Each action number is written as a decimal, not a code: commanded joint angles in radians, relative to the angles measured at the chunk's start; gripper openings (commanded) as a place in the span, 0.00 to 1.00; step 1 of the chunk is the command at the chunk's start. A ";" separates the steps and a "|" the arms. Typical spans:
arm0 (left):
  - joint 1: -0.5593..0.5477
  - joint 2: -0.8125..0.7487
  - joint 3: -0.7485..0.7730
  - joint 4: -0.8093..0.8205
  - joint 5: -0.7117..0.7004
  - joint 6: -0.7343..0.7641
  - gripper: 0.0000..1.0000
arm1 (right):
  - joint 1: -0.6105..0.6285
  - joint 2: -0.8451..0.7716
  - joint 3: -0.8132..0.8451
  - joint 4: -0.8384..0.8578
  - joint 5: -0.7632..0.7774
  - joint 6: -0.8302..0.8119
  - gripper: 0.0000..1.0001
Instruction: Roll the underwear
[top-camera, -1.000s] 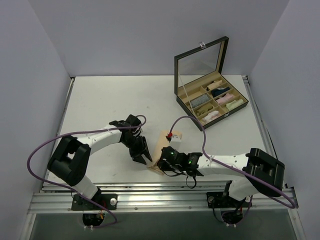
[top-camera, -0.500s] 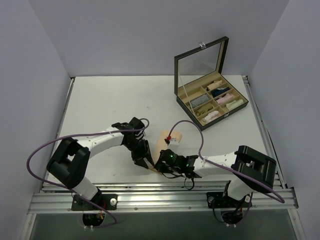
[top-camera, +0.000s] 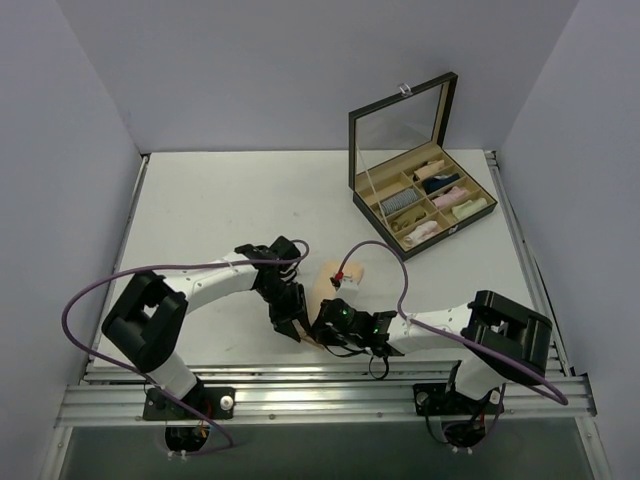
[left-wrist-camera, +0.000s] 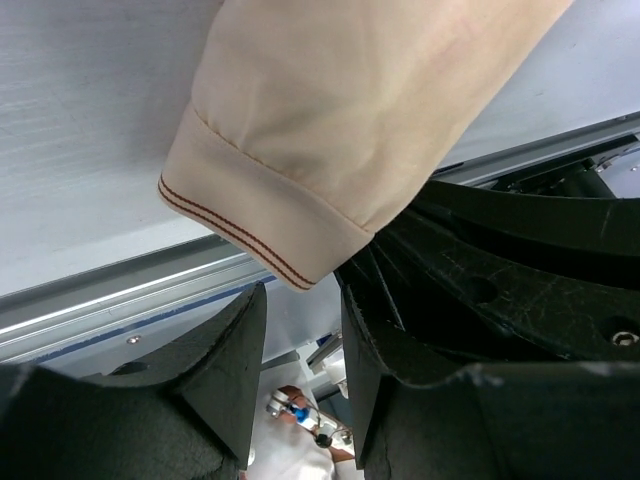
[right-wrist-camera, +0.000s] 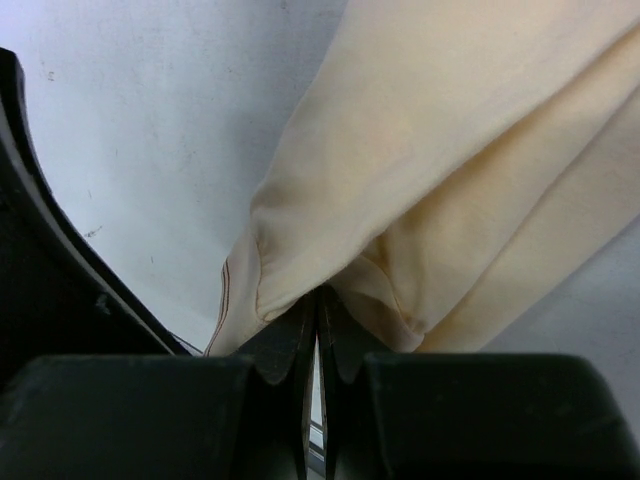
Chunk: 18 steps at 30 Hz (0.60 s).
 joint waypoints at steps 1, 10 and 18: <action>-0.002 -0.018 0.080 -0.066 -0.033 -0.006 0.44 | -0.001 0.003 -0.015 0.000 0.024 0.010 0.00; 0.090 0.012 0.160 -0.131 -0.130 0.084 0.33 | -0.002 -0.005 -0.027 0.000 0.024 0.006 0.00; 0.061 0.126 0.142 0.006 -0.087 0.058 0.08 | -0.004 0.015 -0.018 0.023 0.015 0.004 0.00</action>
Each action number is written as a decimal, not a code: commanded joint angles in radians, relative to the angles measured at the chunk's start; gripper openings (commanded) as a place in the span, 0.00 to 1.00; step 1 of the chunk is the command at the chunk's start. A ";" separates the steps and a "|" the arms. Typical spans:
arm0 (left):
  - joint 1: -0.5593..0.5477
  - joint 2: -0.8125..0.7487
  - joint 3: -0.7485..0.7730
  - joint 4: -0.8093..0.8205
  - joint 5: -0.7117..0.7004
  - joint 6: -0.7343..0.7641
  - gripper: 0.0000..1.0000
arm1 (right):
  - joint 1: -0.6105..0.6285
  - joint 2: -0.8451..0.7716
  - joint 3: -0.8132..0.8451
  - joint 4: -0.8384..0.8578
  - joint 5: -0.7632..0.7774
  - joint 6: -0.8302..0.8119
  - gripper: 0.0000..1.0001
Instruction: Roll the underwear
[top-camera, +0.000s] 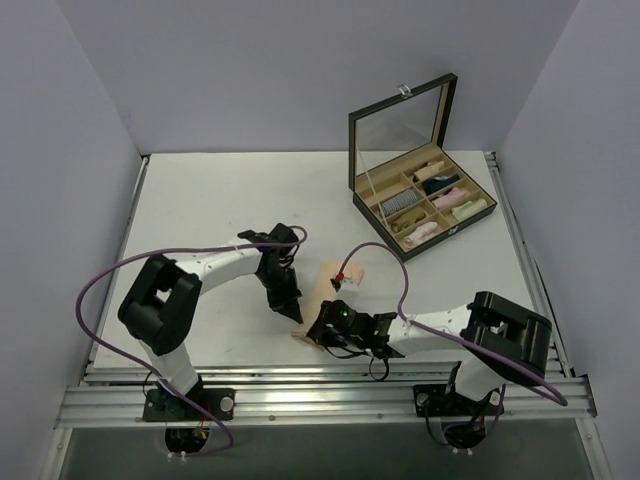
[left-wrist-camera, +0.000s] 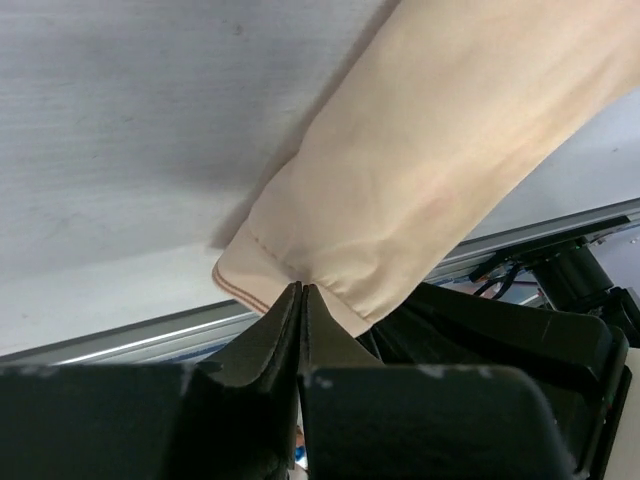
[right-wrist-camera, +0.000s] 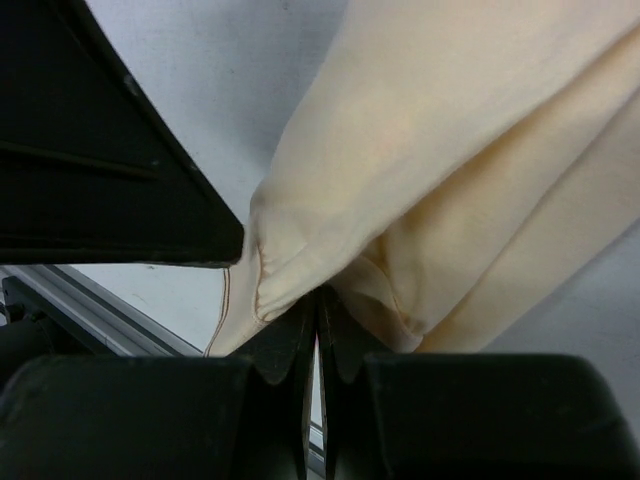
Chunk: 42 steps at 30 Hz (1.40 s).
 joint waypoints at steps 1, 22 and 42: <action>-0.027 0.012 0.000 0.095 0.026 -0.024 0.08 | -0.007 0.023 -0.006 0.010 0.010 -0.003 0.00; -0.088 0.113 -0.097 0.197 0.008 -0.061 0.06 | -0.005 0.018 0.046 -0.041 0.009 -0.029 0.12; -0.088 0.070 0.020 0.096 -0.009 -0.054 0.09 | -0.011 -0.219 0.095 -0.379 0.162 0.005 0.24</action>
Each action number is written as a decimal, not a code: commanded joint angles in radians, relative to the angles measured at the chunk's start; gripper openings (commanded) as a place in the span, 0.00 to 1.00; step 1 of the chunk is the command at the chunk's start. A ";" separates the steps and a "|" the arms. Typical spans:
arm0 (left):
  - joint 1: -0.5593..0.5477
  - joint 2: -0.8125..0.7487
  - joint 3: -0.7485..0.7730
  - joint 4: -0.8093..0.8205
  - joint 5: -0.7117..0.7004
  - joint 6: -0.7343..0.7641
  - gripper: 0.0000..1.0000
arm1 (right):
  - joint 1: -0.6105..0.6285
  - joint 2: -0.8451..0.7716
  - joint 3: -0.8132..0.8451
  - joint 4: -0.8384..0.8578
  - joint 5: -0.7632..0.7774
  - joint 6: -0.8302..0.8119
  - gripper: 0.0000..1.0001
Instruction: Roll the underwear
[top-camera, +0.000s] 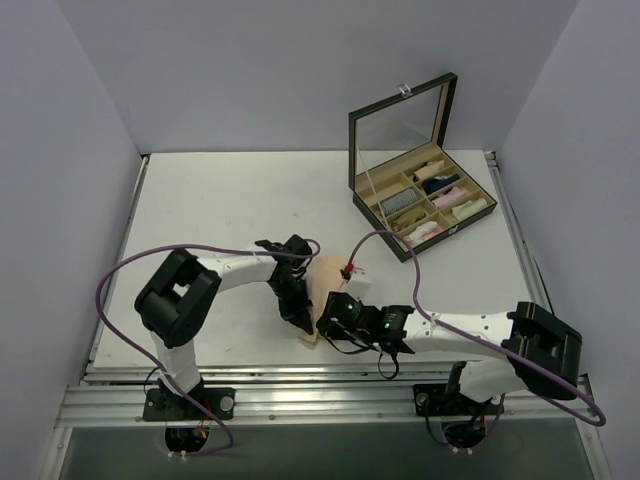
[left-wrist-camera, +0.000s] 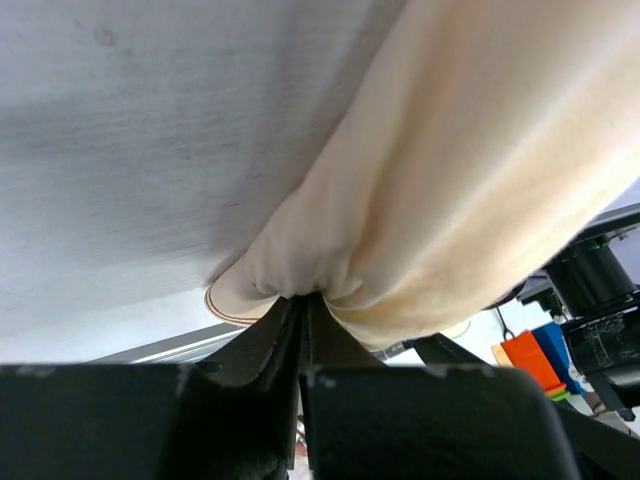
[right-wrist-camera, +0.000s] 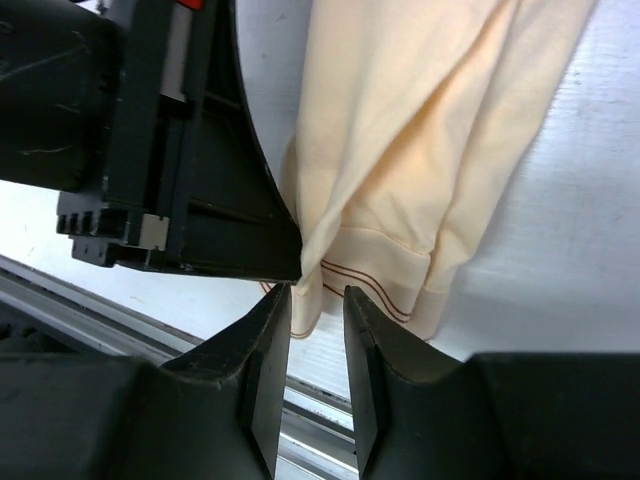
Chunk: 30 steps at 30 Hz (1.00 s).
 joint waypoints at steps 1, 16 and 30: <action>-0.003 -0.037 0.072 -0.023 -0.062 0.004 0.11 | -0.021 -0.049 0.004 -0.053 0.058 0.023 0.24; -0.007 -0.120 0.112 -0.087 -0.041 0.069 0.34 | -0.133 -0.126 -0.114 -0.044 -0.014 0.055 0.39; -0.038 -0.030 0.188 -0.090 -0.059 0.084 0.37 | -0.163 -0.014 -0.196 0.140 -0.080 0.052 0.36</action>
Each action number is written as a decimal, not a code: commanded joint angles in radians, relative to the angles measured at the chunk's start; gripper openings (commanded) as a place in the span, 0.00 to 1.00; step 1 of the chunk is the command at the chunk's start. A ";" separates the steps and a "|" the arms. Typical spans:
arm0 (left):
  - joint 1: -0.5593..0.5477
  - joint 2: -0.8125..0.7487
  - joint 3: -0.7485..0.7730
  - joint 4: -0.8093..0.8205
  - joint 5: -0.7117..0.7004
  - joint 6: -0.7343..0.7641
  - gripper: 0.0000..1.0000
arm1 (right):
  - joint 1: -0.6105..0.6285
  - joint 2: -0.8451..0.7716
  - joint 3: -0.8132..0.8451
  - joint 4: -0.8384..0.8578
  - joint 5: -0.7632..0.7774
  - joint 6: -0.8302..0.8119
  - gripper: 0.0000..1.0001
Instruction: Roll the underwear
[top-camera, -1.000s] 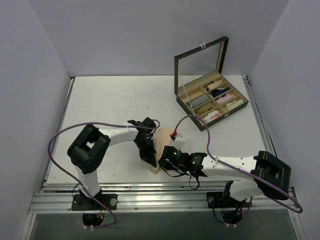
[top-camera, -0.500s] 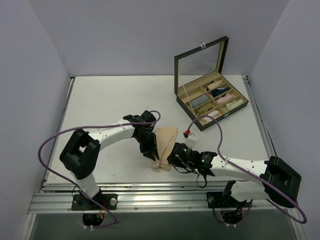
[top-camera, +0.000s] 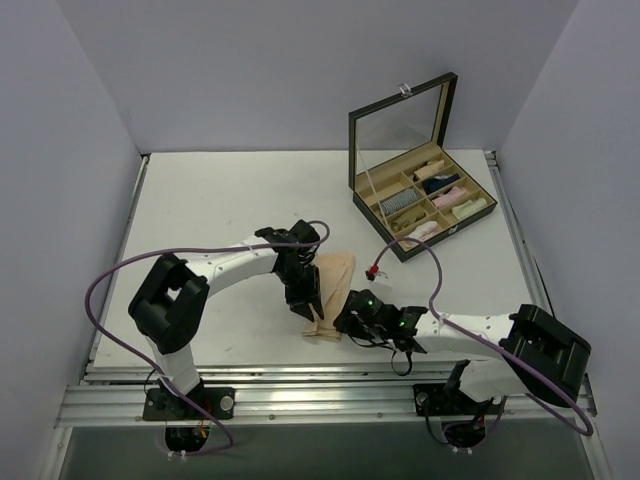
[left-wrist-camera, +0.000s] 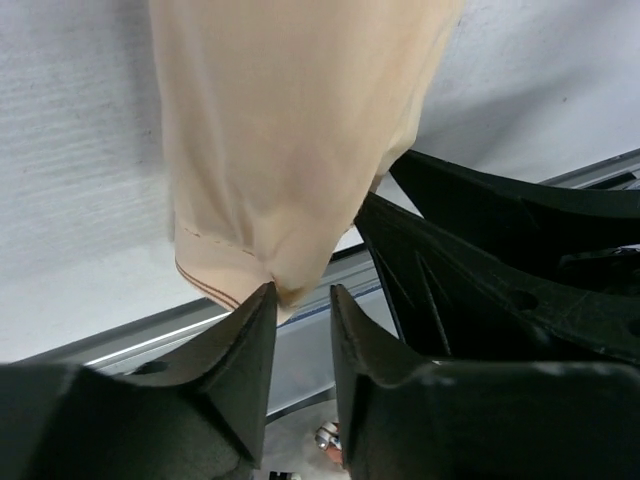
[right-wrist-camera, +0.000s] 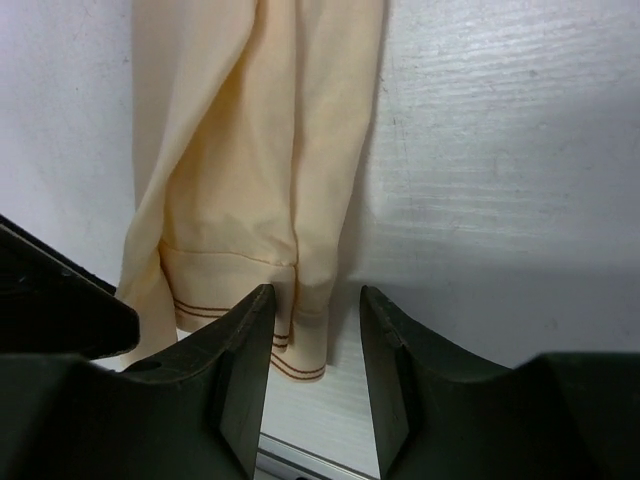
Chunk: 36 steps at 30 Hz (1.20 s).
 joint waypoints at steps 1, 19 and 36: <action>-0.009 0.038 0.056 -0.006 -0.008 0.024 0.34 | -0.011 0.030 -0.022 0.061 -0.005 0.003 0.35; -0.024 0.067 -0.032 0.302 0.094 -0.152 0.02 | -0.011 0.055 -0.066 0.177 -0.039 -0.003 0.25; -0.023 0.132 -0.031 0.244 0.077 -0.111 0.02 | -0.007 0.000 -0.157 0.386 -0.129 -0.024 0.50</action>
